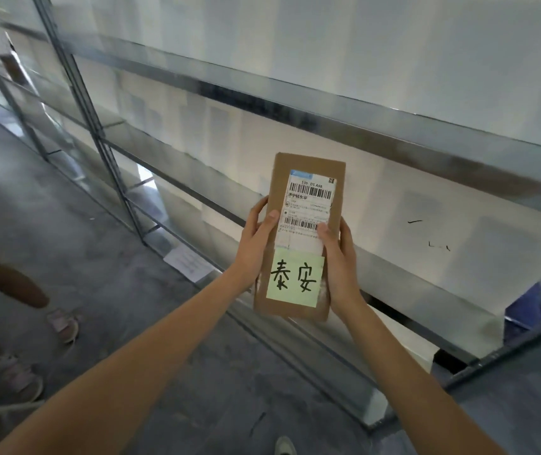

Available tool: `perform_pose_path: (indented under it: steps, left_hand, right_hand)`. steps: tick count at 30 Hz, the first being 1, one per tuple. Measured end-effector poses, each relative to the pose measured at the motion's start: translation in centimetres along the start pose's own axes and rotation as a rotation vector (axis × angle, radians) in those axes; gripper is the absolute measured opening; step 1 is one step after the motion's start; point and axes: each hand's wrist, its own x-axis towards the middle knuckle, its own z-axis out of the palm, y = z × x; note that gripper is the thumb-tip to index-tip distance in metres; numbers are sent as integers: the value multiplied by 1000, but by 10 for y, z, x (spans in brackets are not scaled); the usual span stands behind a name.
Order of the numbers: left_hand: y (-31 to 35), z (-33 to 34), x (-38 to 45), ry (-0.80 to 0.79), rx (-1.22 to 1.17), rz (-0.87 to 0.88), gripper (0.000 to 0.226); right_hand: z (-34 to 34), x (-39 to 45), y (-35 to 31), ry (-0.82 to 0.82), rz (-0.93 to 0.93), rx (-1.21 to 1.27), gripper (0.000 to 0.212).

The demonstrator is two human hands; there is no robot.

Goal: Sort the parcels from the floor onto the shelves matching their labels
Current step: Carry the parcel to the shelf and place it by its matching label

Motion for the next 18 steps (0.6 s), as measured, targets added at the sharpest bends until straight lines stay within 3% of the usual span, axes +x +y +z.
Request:
perform_pose_path:
  steps: [8, 18]
  left_hand:
    - [-10, 0, 89, 138, -3, -7, 41]
    - [-13, -40, 127, 319, -35, -4, 45]
  right_hand:
    - [11, 109, 10, -92, 56, -23, 48]
    - [53, 167, 34, -249, 97, -74, 61]
